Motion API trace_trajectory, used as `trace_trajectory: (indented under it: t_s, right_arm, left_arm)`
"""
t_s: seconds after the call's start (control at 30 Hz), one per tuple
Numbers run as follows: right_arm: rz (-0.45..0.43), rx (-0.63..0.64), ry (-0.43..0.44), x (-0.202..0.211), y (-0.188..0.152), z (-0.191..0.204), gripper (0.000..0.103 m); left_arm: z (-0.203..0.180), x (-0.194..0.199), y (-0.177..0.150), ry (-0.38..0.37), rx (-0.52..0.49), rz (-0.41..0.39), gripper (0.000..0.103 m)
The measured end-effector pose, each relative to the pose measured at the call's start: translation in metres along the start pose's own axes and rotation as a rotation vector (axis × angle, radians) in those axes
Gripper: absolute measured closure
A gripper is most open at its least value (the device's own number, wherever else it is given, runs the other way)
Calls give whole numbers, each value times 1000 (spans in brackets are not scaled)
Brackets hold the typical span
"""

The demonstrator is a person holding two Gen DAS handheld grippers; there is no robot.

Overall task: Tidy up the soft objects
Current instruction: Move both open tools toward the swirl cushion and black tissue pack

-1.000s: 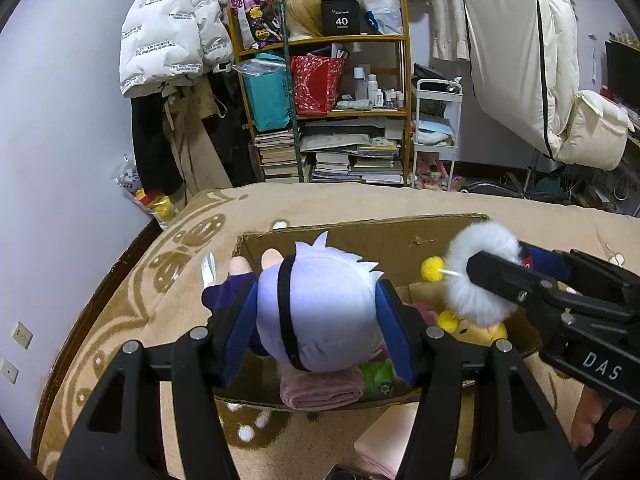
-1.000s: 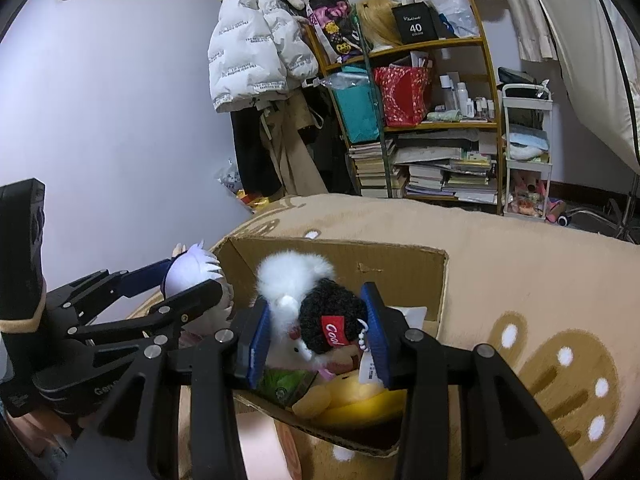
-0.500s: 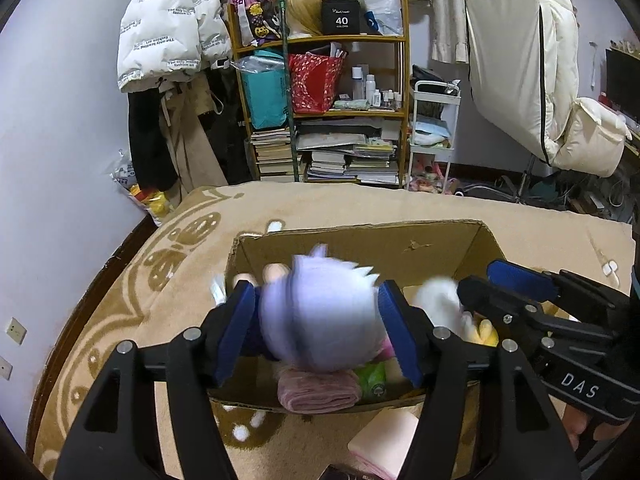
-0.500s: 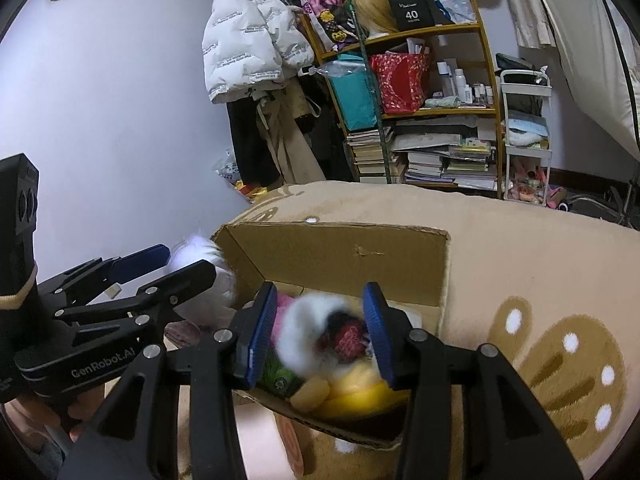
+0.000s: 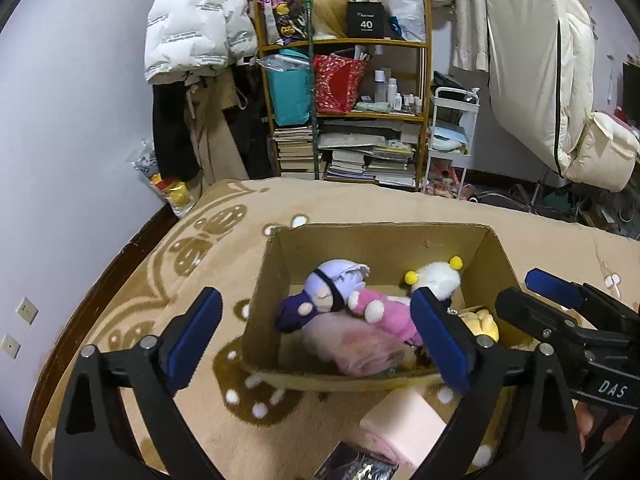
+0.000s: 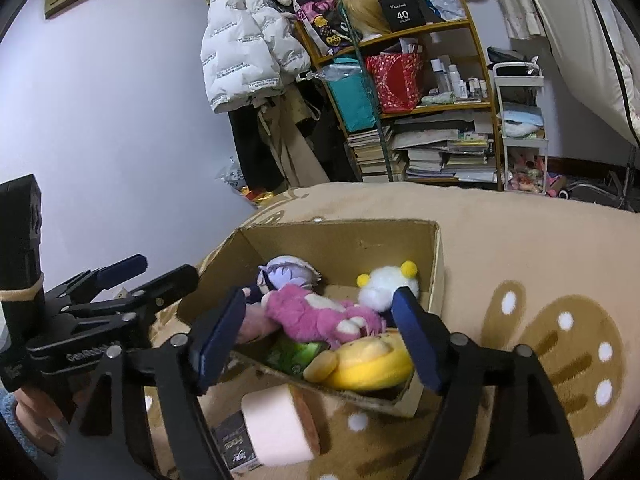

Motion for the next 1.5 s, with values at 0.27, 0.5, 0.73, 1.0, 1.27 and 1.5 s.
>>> trace_trajectory:
  t_s: [0.27, 0.5, 0.73, 1.0, 1.27, 1.5]
  right_arm:
    - [-8, 16, 4, 22, -5, 11, 4]
    - [-10, 28, -3, 39, -8, 20, 4]
    - [-5, 35, 10, 51, -12, 28, 4]
    - [35, 47, 35, 45, -21, 34, 4]
    - [125, 46, 56, 25, -34, 31, 4]
    - [195, 24, 60, 5, -49, 29, 4]
  left_arm:
    - [14, 31, -2, 20, 22, -11, 3]
    - [21, 54, -11, 41, 16, 27, 3]
    - [24, 68, -26, 59, -4, 66, 3]
    - [28, 65, -39, 57, -11, 118, 3]
    - [28, 49, -51, 79, -47, 149, 3]
    - [29, 29, -62, 74, -78, 213, 3]
Point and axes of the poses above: each gripper's, at about its wrist camera, not at the fingertips, and x roughly against the way its jaws point, z to its left, y to its top, the point moved 2 cm from there along -x, roughly the way its jaws point, and after that the axes turned 12 degrees about x, right-handed, at the moved point
